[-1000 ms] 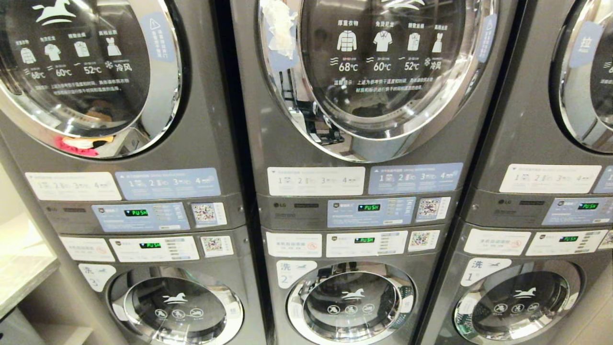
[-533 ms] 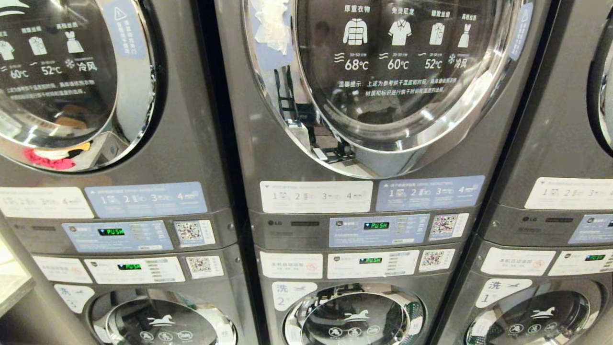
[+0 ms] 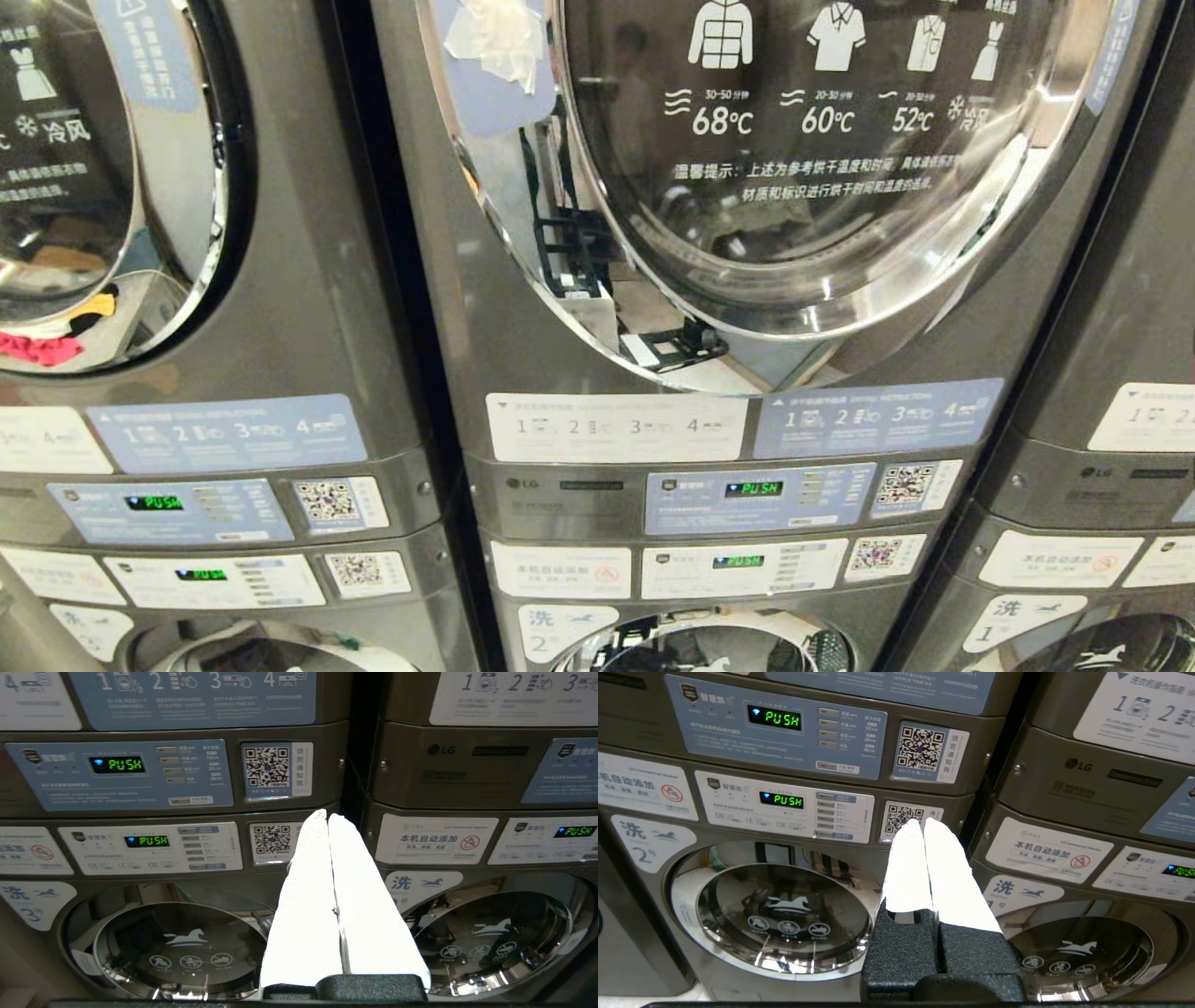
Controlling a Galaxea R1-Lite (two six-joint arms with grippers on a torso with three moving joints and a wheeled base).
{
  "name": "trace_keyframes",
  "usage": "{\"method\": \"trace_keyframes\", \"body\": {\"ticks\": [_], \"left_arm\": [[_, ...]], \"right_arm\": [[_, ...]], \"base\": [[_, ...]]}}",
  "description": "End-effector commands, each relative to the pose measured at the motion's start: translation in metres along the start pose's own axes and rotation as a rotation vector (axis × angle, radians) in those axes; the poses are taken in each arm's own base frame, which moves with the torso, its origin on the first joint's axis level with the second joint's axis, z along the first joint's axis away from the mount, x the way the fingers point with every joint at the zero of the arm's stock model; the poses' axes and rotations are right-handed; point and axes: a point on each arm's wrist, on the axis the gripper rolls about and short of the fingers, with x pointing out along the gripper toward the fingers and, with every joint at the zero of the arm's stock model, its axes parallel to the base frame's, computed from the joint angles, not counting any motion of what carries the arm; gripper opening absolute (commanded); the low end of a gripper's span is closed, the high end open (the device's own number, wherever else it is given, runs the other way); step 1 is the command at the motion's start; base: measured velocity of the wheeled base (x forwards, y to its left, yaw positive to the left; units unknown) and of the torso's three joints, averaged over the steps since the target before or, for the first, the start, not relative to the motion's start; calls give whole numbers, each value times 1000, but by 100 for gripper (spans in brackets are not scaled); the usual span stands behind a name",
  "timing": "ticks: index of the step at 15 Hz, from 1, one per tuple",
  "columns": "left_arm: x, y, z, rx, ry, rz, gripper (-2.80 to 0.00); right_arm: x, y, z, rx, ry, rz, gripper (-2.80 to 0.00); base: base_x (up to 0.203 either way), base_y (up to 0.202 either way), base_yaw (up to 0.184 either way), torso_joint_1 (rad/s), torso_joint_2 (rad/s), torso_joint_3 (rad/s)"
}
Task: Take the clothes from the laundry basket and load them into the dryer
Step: Close the dryer
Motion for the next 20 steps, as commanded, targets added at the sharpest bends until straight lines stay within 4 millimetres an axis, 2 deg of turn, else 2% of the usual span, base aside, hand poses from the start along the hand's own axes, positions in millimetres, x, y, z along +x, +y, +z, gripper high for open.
{"method": "trace_keyframes", "body": {"ticks": [1, 4, 6, 8, 10, 11, 13, 16, 18, 19, 20], "left_arm": [[0, 0, 0, -4, 1, 2, -280], [0, 0, 0, 2, -3, 0, -280], [-4, -1, 16, 108, -79, -35, -280], [-22, -5, 60, 171, -245, -240, -280], [-38, -9, 105, 213, -318, -463, -280], [-31, -10, 121, 206, -278, -530, -280], [-2, -11, 150, 177, -174, -597, -280], [67, -11, 194, 152, -92, -640, -280], [110, -13, 218, 167, -127, -667, -280], [122, -15, 237, 189, -192, -693, -280], [126, -21, 249, 201, -244, -737, -280]], "right_arm": [[0, 0, 0, -2, 2, 1, -280], [0, 0, 0, -2, 2, 1, -280], [0, 0, 0, -2, 2, 1, -280], [0, 0, 0, -3, 2, 1, -280], [0, 0, 0, -6, 2, 1, -280], [0, 0, 0, -5, 2, 1, -280], [0, 0, 0, -5, 2, 1, -280], [0, 0, 0, -5, 0, 1, -280], [0, 0, 0, -5, 0, 1, -280], [0, 0, 0, -5, 0, 0, -280], [0, 0, 0, -5, 0, 1, -280]], "base": [[0, 0, 0, 0, 0, 0], [0, 0, 0, 0, 0, 0], [0, 0, 0, 0, 0, 0], [0, 0, 0, 0, 0, 0], [0, 0, 0, 0, 0, 0], [0, 0, 0, 0, 0, 0], [0, 0, 0, 0, 0, 0], [0, 0, 0, 0, 0, 0], [0, 0, 0, 0, 0, 0], [0, 0, 0, 0, 0, 0], [0, 0, 0, 0, 0, 0]]}}
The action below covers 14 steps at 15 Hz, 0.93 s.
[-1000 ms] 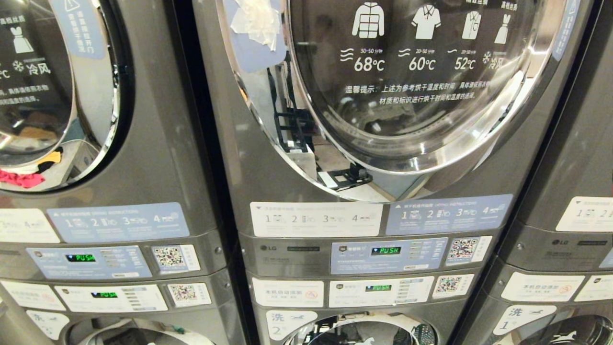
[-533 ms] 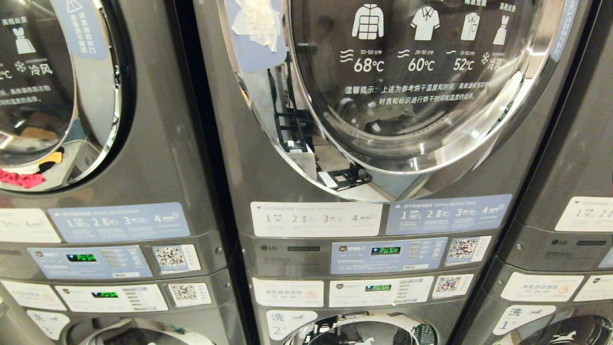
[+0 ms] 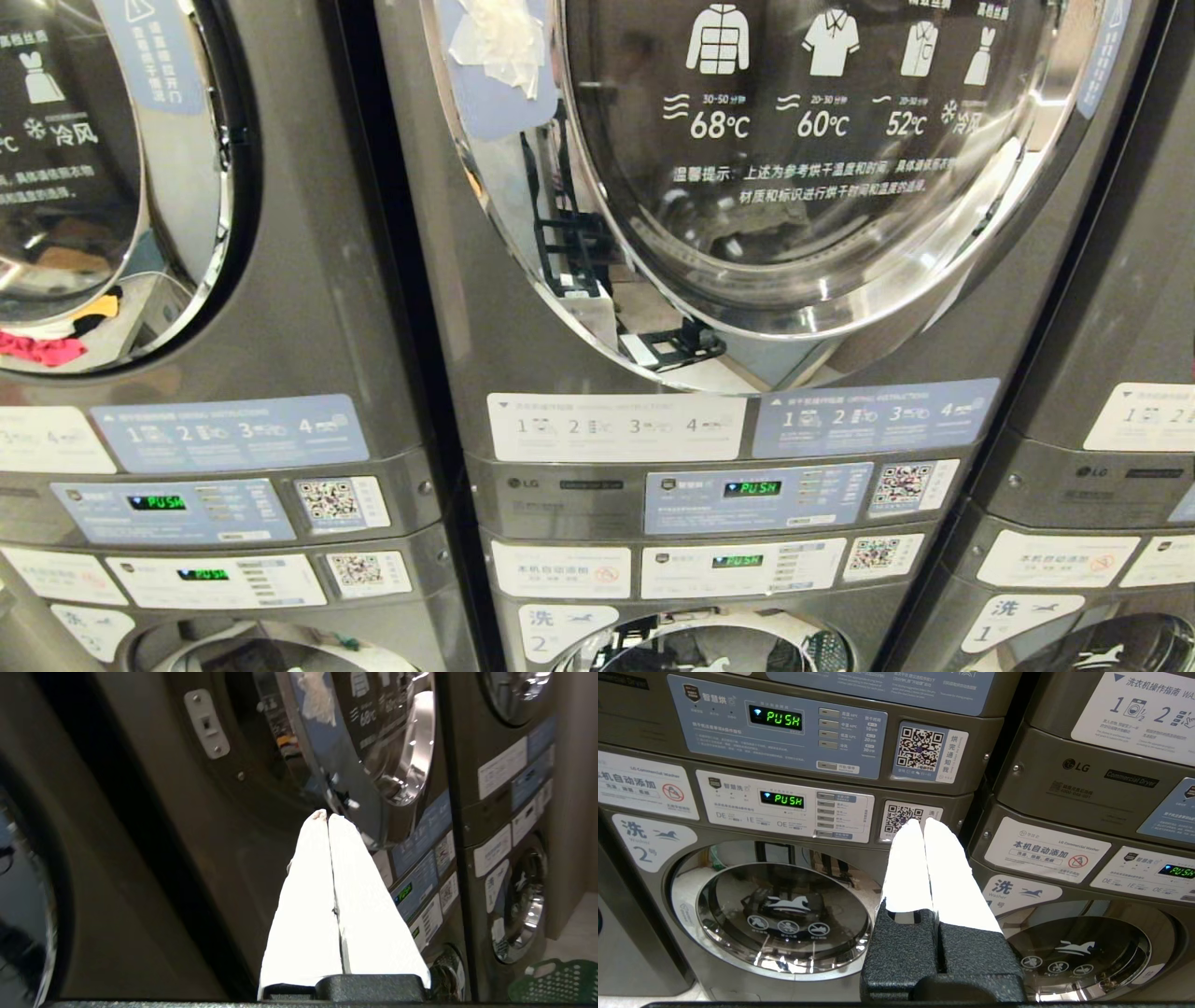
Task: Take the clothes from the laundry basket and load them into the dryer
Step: Close the dryer
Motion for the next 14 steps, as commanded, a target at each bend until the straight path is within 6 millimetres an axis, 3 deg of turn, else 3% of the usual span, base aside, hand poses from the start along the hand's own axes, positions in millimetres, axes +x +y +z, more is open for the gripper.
{"method": "trace_keyframes", "body": {"ticks": [1, 6, 12, 14], "left_arm": [[33, 16, -6, -41, 22, -68, -280], [76, 16, 6, -25, -20, -173, -280], [130, -27, 32, -48, -92, -277, -280], [143, -31, 39, -52, -102, -260, -280]], "right_arm": [[0, 0, 0, -1, 1, 1, -280], [0, 0, 0, -1, 1, 1, -280], [0, 0, 0, -1, 1, 0, -280], [0, 0, 0, 0, 3, 0, -280]], "base": [[0, 0, 0, 0, 0, 0], [0, 0, 0, 0, 0, 0], [0, 0, 0, 0, 0, 0], [0, 0, 0, 0, 0, 0]]}}
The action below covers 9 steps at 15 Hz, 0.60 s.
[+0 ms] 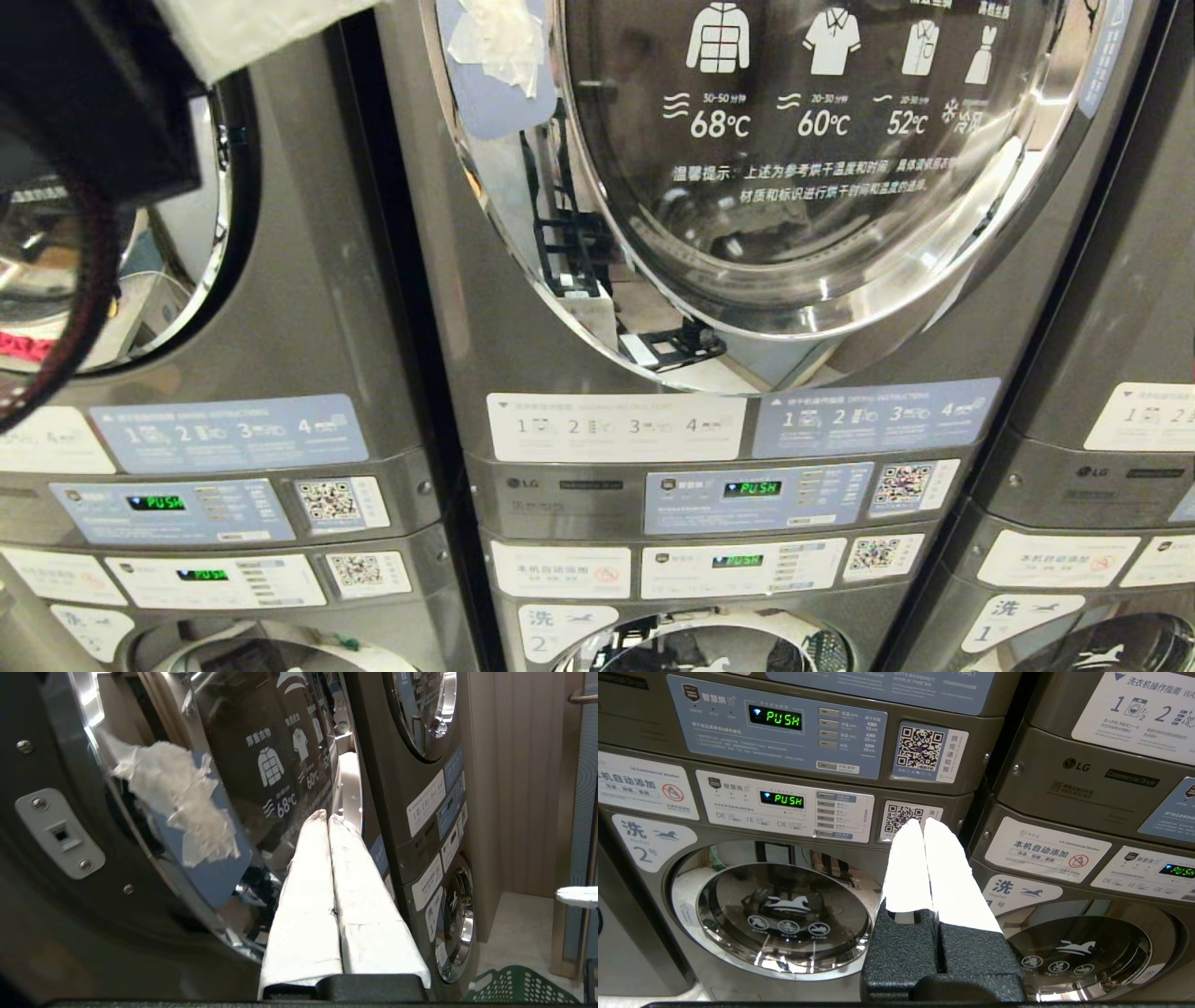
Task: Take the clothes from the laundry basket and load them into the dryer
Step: Close the dryer
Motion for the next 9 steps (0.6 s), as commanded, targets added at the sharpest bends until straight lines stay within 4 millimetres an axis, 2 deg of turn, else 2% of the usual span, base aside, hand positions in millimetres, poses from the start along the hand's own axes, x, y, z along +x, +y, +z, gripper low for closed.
{"method": "trace_keyframes", "body": {"ticks": [1, 9], "left_arm": [[16, -1, -4, -2, 7, -21, -280], [55, 11, -7, 77, 30, 83, -280]], "right_arm": [[0, 0, 0, -1, 3, 1, -280], [0, 0, 0, 0, 2, 1, -280]], "base": [[0, 0, 0, 0, 0, 0], [0, 0, 0, 0, 0, 0]]}}
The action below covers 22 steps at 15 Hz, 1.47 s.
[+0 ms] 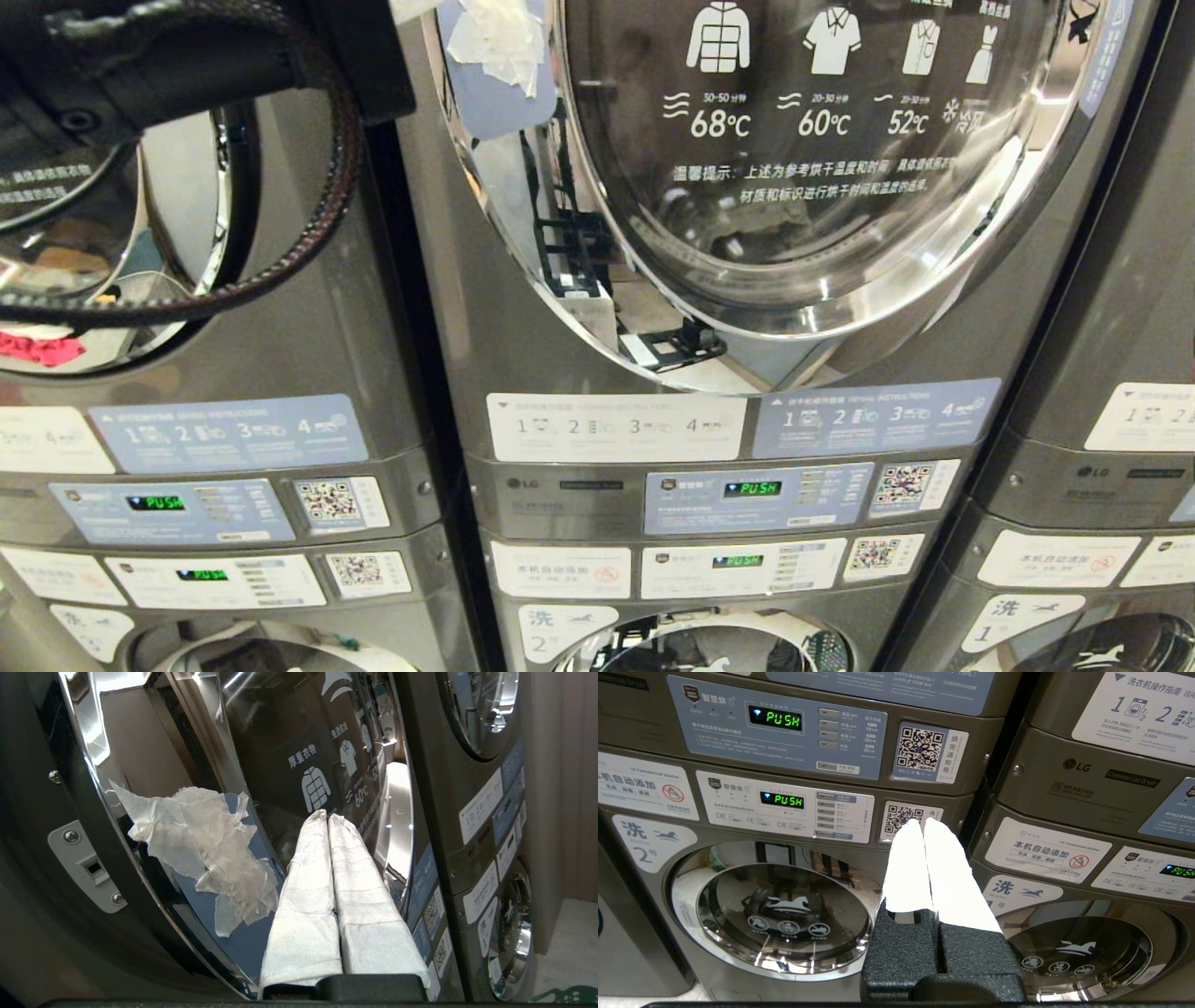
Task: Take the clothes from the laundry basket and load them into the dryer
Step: Close the dryer
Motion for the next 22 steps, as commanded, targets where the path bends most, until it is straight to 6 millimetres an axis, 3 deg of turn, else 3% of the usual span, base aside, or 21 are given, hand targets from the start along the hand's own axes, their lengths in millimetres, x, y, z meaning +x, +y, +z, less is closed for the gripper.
{"method": "trace_keyframes", "body": {"ticks": [1, 9, 18, 22], "left_arm": [[10, 0, -7, 9, 23, 16, -280], [19, 15, -19, 64, 127, 241, -280], [69, 42, -33, 79, 109, 298, -280], [69, 53, -39, 91, 131, 336, -280]], "right_arm": [[0, 0, 0, -1, 3, 1, -280], [0, 0, 0, -3, 4, 1, -280], [0, 0, -1, 11, 7, -7, -280], [0, 0, -1, 11, 5, -8, -280]], "base": [[0, 0, 0, 0, 0, 0], [0, 0, 0, 0, 0, 0], [0, 0, 0, 0, 0, 0], [0, 0, 0, 0, 0, 0]]}}
